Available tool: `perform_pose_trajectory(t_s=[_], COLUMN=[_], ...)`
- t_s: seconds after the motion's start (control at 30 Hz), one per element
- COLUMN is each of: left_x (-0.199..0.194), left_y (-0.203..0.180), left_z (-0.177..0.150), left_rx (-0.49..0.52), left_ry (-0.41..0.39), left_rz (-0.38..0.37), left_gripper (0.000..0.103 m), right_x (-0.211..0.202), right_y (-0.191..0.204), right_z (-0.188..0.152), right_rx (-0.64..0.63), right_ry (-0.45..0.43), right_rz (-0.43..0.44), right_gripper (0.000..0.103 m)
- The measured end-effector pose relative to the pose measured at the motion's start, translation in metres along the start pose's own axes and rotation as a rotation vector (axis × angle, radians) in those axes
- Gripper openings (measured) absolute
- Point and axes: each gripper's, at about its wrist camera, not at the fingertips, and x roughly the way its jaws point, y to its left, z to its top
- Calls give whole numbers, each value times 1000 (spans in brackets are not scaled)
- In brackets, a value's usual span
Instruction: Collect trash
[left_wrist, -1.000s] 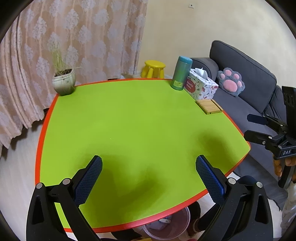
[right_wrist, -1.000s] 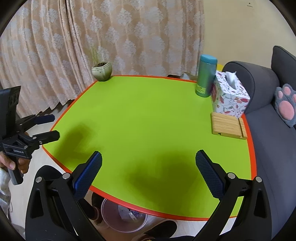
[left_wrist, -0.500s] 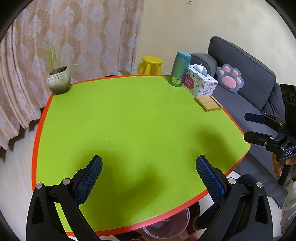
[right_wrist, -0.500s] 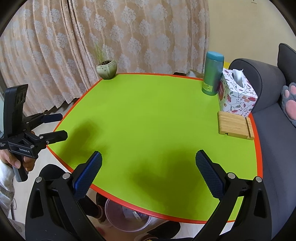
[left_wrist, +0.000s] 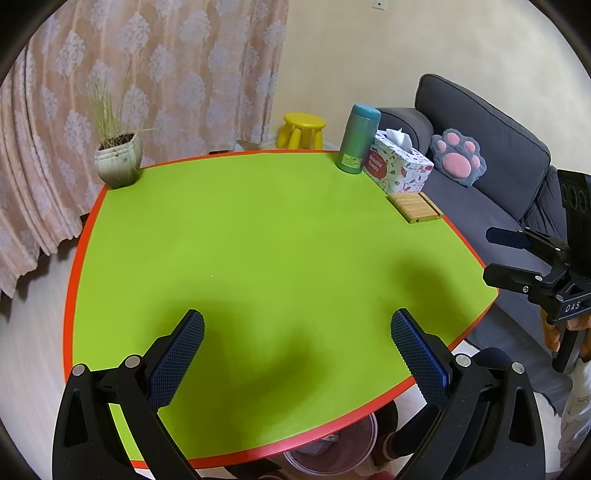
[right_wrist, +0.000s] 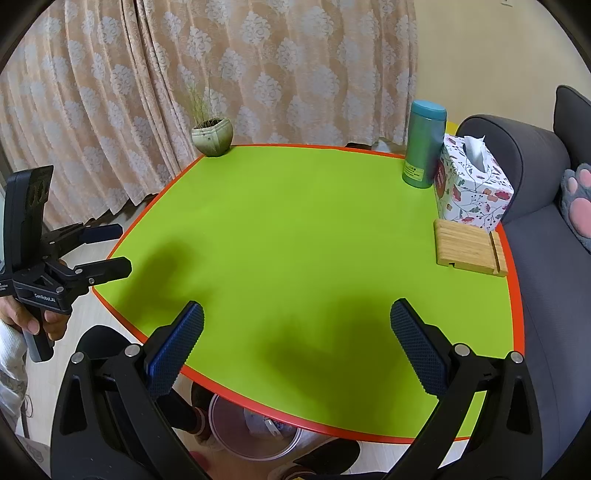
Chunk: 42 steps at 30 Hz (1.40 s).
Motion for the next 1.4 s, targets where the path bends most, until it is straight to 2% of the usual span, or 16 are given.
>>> perform_pose_trajectory(t_s=[1.4], left_x=[-2], left_y=[-3], left_z=[1], left_rx=[11], left_ry=[-2], left_rz=[3], left_gripper=[97], right_x=[-2], right_y=[5], right_z=[-2], right_rx=[-1], right_ry=[3], right_rz=[4], right_gripper=[99])
